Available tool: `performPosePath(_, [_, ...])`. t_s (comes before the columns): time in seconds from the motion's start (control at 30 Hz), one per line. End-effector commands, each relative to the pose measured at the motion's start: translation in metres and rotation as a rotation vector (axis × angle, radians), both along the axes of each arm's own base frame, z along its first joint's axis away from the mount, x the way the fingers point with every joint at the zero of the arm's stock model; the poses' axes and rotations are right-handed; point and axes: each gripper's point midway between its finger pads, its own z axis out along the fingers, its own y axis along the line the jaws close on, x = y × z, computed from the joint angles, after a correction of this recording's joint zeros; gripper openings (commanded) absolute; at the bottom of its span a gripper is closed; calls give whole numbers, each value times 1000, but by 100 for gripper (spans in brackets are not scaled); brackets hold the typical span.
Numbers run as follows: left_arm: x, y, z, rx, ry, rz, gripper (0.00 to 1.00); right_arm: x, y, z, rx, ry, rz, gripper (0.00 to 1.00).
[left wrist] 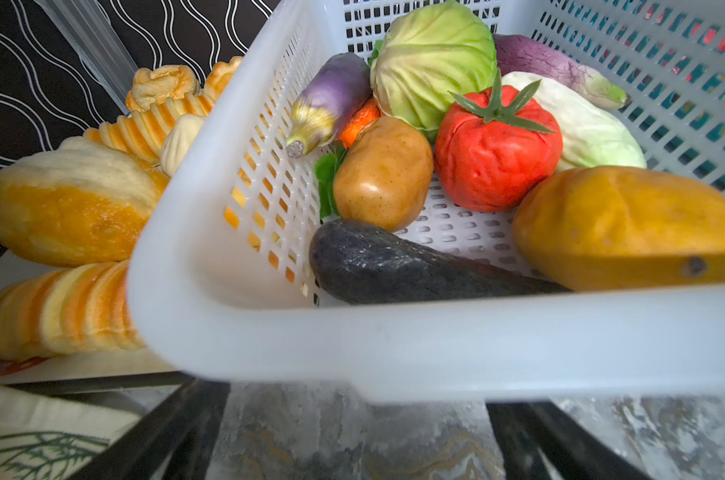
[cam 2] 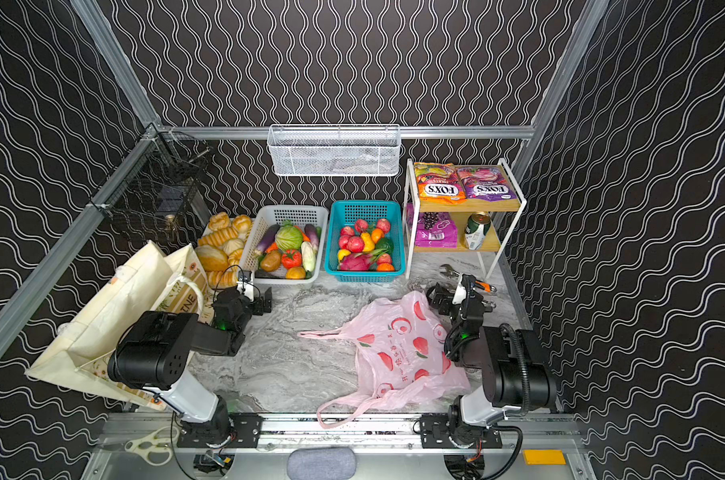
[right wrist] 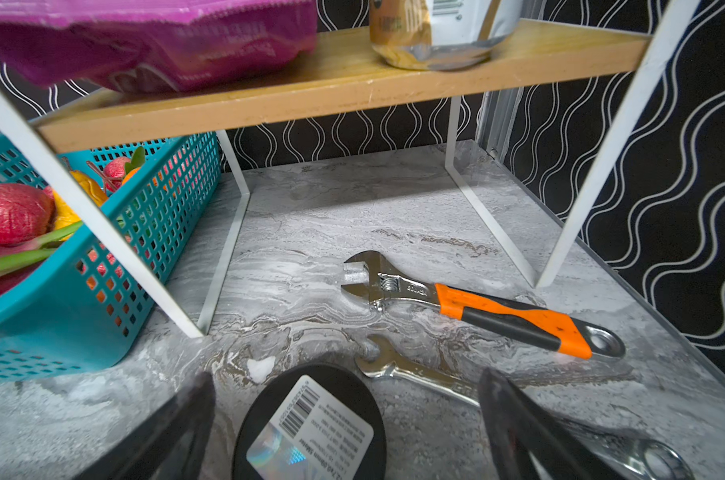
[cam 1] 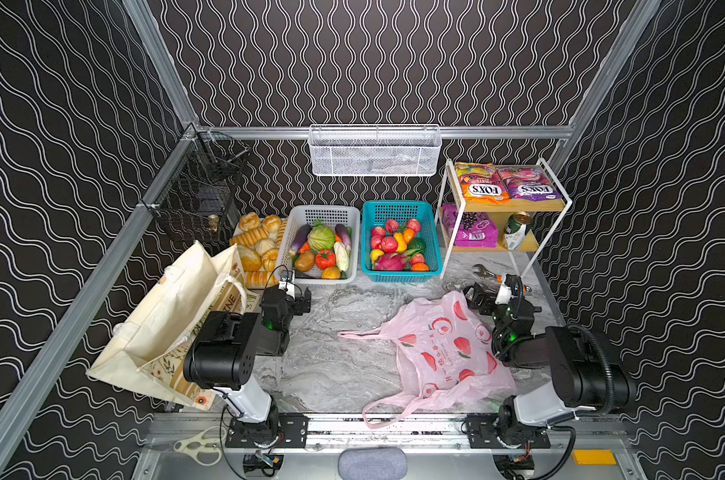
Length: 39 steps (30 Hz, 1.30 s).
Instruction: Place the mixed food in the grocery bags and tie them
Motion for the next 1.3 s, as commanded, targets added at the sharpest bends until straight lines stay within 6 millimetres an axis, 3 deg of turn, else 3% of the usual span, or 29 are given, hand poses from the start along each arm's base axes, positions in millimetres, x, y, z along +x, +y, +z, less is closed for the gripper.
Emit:
performPosePath(0.0, [1, -2, 9, 9, -42, -15, 99, -1, 1, 17, -7, -76, 2, 100])
performPosePath(0.1, [-7, -11, 20, 21, -81, -61, 99, -13, -2, 27, -9, -135, -19, 100])
performPosePath(0.17, [-9, -10, 34, 23, -87, -51, 99, -20, -16, 32, 11, -145, -109, 100])
performPosePath(0.3, [-5, -27, 65, 24, -53, -126, 99, -20, -23, 53, 23, -126, -151, 100])
performPosePath(0.43, [2, -35, 100, -107, -19, -93, 99, -18, -39, 77, 202, 4, -297, 100])
performPosePath(0.5, [2, -39, 115, -189, 21, -78, 99, -13, -35, 99, 294, 36, -301, 100])
performPosePath(0.6, [-1, -53, 143, -303, 71, -114, 99, -14, -12, 126, 369, 165, -202, 100])
performPosePath(0.73, [-18, -79, 169, -338, 140, -267, 99, -24, 47, 156, 448, 158, 146, 100])
performPosePath(0.83, [-28, -90, 183, -395, 169, -324, 99, -38, 86, 164, 582, 224, 345, 100])
performPosePath(0.97, [-37, -95, 203, -425, 183, -353, 99, -59, 152, 145, 730, 418, 567, 100])
performPosePath(1.07, [-41, -85, 220, -396, 162, -304, 99, -73, 201, 122, 607, 516, 576, 100])
performPosePath(1.27, [-51, -62, 253, -316, 78, -211, 99, -99, 260, 76, 468, 696, 563, 97])
